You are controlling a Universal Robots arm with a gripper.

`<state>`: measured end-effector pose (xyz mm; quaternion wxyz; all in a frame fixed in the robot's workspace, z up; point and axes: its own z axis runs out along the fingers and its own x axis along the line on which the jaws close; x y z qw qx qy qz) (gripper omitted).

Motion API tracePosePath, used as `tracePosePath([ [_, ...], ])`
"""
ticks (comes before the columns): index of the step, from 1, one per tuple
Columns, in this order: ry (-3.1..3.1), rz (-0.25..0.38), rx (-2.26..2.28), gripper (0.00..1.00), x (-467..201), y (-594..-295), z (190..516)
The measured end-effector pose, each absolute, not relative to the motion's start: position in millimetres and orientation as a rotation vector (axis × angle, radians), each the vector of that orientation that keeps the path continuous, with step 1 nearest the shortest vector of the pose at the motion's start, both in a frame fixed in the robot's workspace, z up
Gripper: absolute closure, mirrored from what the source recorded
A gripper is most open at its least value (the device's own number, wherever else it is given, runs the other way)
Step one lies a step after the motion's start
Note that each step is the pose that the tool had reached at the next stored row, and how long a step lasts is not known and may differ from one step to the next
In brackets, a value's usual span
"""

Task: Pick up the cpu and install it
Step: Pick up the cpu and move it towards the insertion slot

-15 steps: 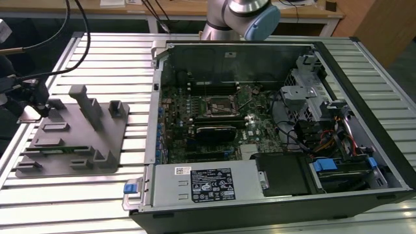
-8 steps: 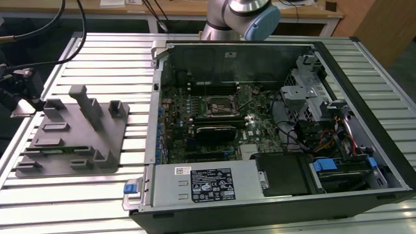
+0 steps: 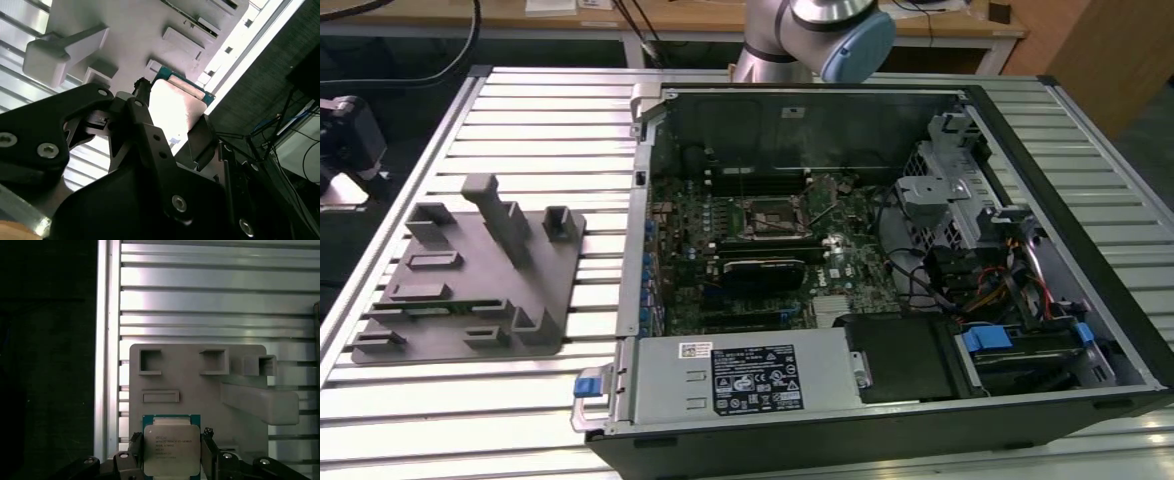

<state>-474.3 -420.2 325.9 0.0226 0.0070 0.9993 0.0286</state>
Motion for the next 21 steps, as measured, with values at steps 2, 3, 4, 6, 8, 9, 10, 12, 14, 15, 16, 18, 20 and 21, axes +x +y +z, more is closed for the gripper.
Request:
tracePosePath([
  [2, 3.094, 0.089, 0.022, 0.46, -474.3, -420.2, 331.4],
  [3, 3.093, 0.089, 0.022, 0.46, -474.3, -420.2, 334.6],
  [4, 3.092, 0.089, 0.022, 0.46, -474.3, -420.2, 337.7],
  [6, 3.091, 0.089, 0.022, 0.46, -474.3, -420.2, 344.0],
  [8, 3.089, 0.089, 0.021, 0.46, -474.3, -420.2, 350.1],
  [9, 3.089, 0.088, 0.021, 0.46, -474.3, -420.2, 353.3],
  [10, 3.088, 0.088, 0.021, 0.46, -474.3, -420.2, 356.0],
  [12, 3.087, 0.088, 0.021, 0.46, -474.3, -420.2, 361.2],
  [14, 3.085, 0.088, 0.021, 0.46, -474.3, -420.2, 366.2],
  [15, 3.085, 0.088, 0.021, 0.46, -474.3, -420.2, 368.6],
  [16, 3.085, 0.088, 0.021, 0.46, -474.3, -420.2, 370.7],
  [18, 3.084, 0.088, 0.021, 0.46, -474.3, -420.2, 373.7],
  [20, 3.084, 0.088, 0.021, 0.46, -474.3, -420.2, 373.7],
  [21, 3.084, 0.089, 0.021, 0.46, -474.3, -420.2, 373.7],
])
